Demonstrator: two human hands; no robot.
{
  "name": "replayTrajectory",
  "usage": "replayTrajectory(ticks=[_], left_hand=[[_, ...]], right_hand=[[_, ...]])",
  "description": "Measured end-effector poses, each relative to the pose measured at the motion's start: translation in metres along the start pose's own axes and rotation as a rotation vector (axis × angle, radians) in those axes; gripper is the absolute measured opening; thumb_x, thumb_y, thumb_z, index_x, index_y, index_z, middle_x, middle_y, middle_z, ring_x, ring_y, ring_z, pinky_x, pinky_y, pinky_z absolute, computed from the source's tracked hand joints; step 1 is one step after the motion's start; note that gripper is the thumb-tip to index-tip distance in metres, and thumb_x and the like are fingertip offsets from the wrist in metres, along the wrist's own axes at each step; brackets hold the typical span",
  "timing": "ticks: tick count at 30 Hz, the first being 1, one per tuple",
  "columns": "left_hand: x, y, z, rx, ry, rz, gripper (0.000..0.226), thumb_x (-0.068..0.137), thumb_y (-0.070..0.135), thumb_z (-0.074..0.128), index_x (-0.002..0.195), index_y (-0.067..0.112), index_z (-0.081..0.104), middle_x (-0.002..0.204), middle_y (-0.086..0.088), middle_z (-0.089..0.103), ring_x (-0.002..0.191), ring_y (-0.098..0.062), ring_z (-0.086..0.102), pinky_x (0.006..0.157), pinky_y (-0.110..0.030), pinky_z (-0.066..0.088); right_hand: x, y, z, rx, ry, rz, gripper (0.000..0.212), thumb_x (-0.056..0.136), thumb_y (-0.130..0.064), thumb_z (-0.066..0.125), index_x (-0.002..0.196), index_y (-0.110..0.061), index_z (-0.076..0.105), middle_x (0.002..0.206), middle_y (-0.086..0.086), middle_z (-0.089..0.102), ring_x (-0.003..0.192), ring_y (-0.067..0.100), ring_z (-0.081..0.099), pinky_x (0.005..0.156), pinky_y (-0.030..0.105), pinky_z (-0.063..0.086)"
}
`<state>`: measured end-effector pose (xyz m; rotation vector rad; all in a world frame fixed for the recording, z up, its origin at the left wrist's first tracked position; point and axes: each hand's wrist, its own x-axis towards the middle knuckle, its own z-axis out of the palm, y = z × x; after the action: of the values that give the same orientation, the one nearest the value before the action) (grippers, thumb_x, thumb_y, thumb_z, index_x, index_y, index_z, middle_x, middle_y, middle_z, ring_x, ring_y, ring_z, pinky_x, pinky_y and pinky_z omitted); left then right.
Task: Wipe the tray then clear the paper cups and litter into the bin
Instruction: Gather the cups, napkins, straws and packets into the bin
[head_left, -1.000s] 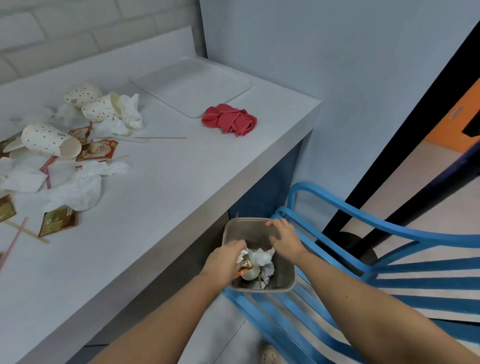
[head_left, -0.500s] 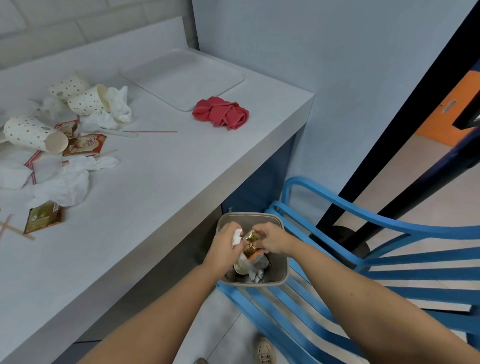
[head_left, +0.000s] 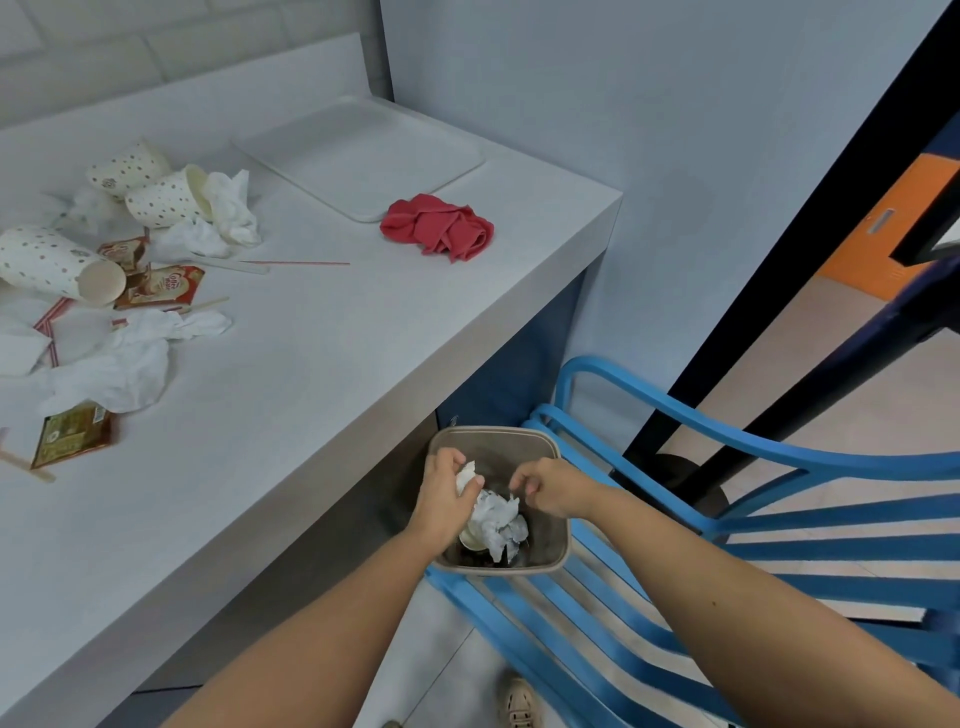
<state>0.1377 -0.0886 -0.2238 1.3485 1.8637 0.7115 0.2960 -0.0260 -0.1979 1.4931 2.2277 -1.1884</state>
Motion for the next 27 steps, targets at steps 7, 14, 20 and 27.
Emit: replayTrajectory(ticks=[7, 14, 20, 27], left_hand=[[0.000, -0.010, -0.002, 0.052, 0.045, -0.054, 0.035, 0.087, 0.007, 0.059, 0.117, 0.011, 0.041, 0.126, -0.006, 0.039, 0.098, -0.010, 0.045, 0.088, -0.018, 0.038], [-0.003, 0.002, -0.016, 0.079, 0.100, 0.052, 0.028, 0.087, 0.002, 0.052, 0.112, 0.012, 0.044, 0.117, -0.002, 0.041, 0.093, -0.009, 0.047, 0.082, -0.018, 0.040], [-0.013, 0.032, -0.040, 0.084, 0.246, 0.332, 0.008, 0.091, 0.004, 0.045, 0.096, 0.008, 0.050, 0.091, 0.002, 0.049, 0.075, -0.004, 0.046, 0.068, -0.009, 0.036], [-0.026, 0.067, -0.089, -0.003, 0.480, 0.507, 0.009, 0.091, 0.010, 0.045, 0.091, 0.007, 0.053, 0.083, 0.003, 0.050, 0.069, 0.001, 0.047, 0.065, -0.005, 0.035]], right_hand=[[-0.004, -0.004, -0.005, -0.016, -0.006, 0.017, 0.034, 0.091, 0.001, 0.045, 0.120, -0.009, 0.060, 0.119, 0.010, 0.062, 0.112, 0.022, 0.056, 0.085, 0.020, 0.040], [0.001, -0.023, -0.014, -0.060, -0.023, -0.035, 0.033, 0.091, -0.001, 0.047, 0.120, -0.011, 0.059, 0.118, 0.008, 0.062, 0.112, 0.021, 0.056, 0.086, 0.021, 0.040], [-0.004, -0.065, -0.041, -0.109, 0.019, -0.157, 0.026, 0.088, -0.003, 0.048, 0.107, -0.010, 0.063, 0.088, -0.003, 0.055, 0.079, 0.014, 0.053, 0.073, 0.022, 0.041], [-0.013, -0.137, -0.076, -0.131, 0.087, -0.353, 0.029, 0.087, -0.012, 0.053, 0.062, -0.025, 0.047, 0.061, -0.005, 0.048, 0.058, 0.010, 0.045, 0.067, 0.029, 0.043]])
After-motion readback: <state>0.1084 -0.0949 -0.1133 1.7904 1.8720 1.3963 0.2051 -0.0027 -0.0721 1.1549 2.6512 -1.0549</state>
